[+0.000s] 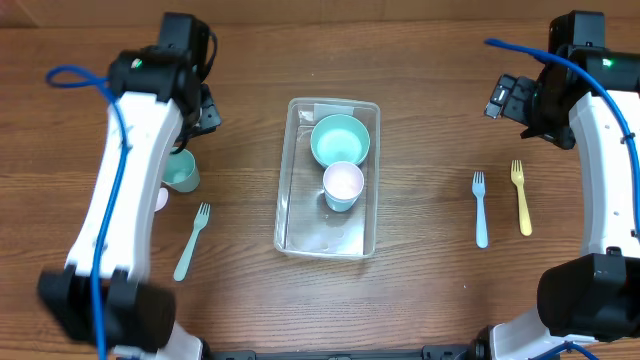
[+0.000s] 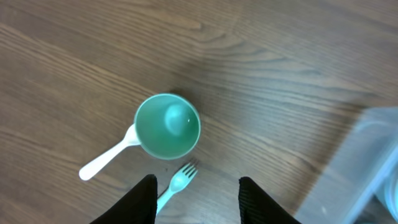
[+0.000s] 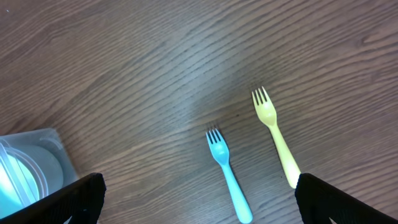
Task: Pack container
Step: 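Grasp the rim of the mint-green cup with the left gripper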
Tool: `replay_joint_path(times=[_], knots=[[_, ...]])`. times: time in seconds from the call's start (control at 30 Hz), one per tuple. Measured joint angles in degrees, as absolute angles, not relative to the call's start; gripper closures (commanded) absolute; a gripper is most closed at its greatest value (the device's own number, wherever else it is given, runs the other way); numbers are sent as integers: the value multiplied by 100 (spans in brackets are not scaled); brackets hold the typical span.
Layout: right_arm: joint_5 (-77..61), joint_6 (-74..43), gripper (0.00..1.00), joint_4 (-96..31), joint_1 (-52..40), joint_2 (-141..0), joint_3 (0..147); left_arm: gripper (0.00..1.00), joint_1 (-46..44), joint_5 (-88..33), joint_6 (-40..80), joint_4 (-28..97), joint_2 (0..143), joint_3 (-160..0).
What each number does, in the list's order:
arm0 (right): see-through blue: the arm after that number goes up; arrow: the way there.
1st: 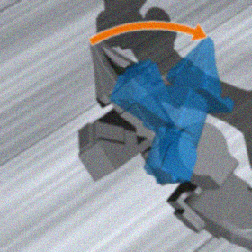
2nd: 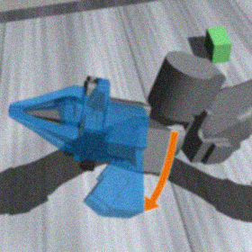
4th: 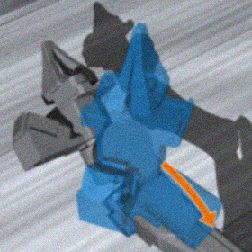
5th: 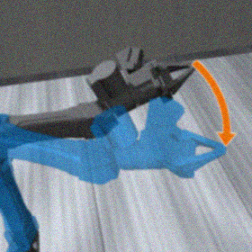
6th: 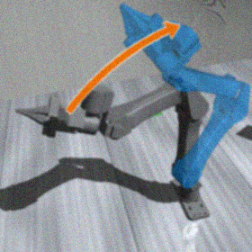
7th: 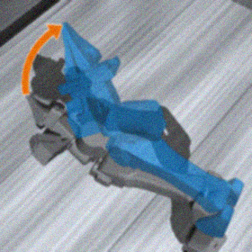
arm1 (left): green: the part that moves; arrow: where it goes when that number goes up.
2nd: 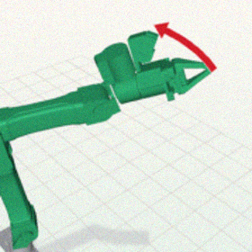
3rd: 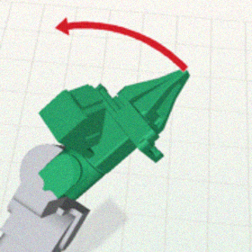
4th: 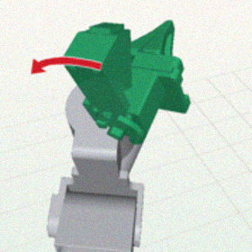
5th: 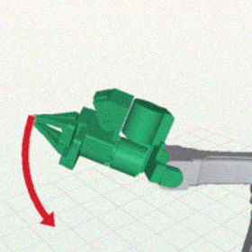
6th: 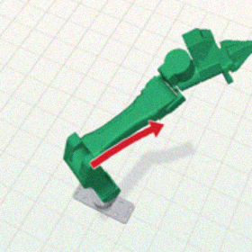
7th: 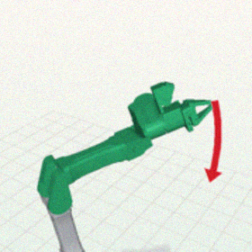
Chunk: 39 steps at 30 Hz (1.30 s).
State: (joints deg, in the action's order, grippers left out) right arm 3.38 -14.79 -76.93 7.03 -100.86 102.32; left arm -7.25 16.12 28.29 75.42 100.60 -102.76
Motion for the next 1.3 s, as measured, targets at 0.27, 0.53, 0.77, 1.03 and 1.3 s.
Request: replay_joint_path(times=[0.27, 0.53, 0.77, 1.03, 1.3], knots=[[340, -1479, 0, -7690, 703, -10086, 10232, 60, -585, 1476, 2502, 6014, 9445, -7966], [342, -1479, 0, -7690, 703, -10086, 10232, 44, -141, 904, 1896, 5266, 9535, -7561], [340, -1479, 0, -7693, 703, -10086, 10232, 38, -139, 854, 1621, 4963, 9555, -7404], [340, -1483, 0, -7695, 705, -10086, 10232, 74, -139, 851, 1511, 4838, 10121, -7347], [340, -1479, 0, -7695, 703, -10086, 10232, 96, -139, 832, 1461, 4803, 10241, -7343]])
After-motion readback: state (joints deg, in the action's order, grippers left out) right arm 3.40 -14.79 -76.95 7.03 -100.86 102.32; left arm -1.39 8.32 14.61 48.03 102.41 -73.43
